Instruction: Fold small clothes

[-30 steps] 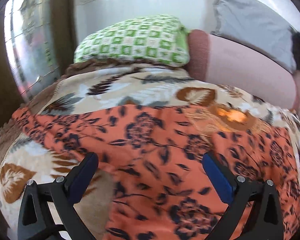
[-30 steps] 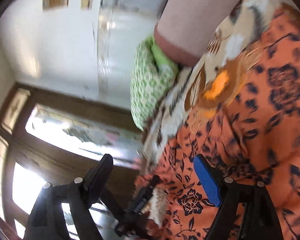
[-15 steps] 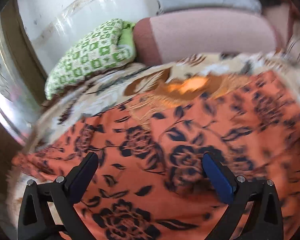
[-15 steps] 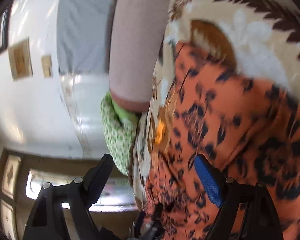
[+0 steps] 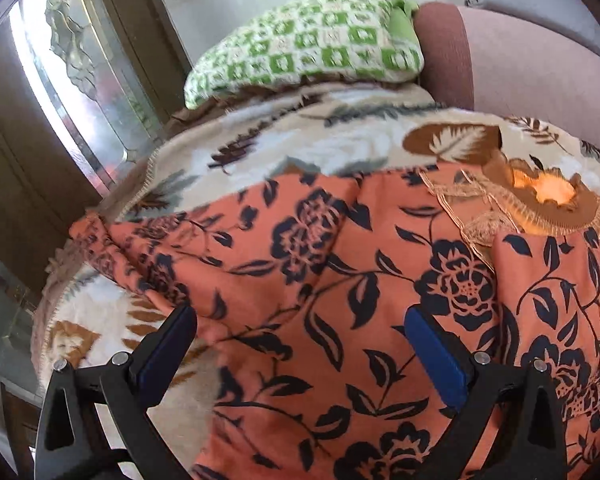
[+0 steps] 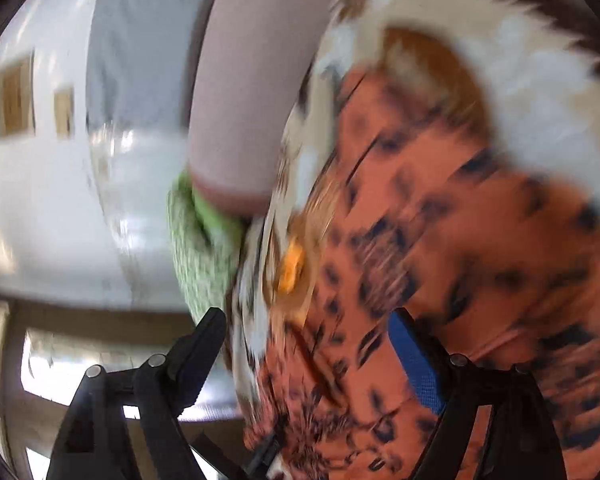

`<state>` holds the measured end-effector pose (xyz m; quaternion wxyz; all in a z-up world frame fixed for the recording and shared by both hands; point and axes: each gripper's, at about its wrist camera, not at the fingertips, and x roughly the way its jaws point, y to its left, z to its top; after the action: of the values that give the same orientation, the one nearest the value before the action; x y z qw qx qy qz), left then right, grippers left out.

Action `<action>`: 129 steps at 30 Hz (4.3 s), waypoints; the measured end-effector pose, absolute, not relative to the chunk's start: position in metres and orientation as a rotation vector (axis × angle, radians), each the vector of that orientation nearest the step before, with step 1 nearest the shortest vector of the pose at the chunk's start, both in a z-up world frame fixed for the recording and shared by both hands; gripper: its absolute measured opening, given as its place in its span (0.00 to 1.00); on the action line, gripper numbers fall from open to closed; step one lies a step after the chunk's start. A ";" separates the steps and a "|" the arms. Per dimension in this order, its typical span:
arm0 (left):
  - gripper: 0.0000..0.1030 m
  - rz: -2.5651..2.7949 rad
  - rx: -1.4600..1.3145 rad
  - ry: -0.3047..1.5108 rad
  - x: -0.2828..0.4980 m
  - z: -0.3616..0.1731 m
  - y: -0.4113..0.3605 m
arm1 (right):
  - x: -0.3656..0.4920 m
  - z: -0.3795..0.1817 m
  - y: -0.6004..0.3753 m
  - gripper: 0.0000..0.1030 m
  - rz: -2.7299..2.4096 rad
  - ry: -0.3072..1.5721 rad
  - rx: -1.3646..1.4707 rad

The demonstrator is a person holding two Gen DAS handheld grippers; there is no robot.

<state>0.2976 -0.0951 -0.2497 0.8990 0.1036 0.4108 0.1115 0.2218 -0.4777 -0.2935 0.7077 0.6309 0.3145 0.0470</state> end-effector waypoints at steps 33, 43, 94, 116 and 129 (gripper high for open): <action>1.00 0.122 0.282 0.894 0.286 -0.258 -0.080 | 0.201 -0.264 -0.437 0.65 -0.163 0.749 0.898; 1.00 0.033 0.059 1.058 0.306 -0.284 -0.057 | 0.233 -0.285 -0.415 0.62 -0.264 0.890 0.661; 0.14 0.391 -0.679 1.042 0.395 -0.244 0.306 | 0.193 -0.259 -0.290 0.62 0.045 0.811 0.563; 0.08 -0.381 -0.101 0.723 0.354 -0.007 -0.003 | 0.166 -0.230 -0.397 0.62 -0.121 0.606 0.805; 0.42 -0.325 0.053 0.832 0.330 -0.063 -0.073 | 0.126 -0.249 -0.500 0.66 -0.124 0.603 1.095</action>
<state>0.3300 -0.0726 -0.0630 0.9016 0.0257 0.4022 -0.1571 0.1255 -0.5002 -0.2491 0.8092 0.5121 0.2821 -0.0578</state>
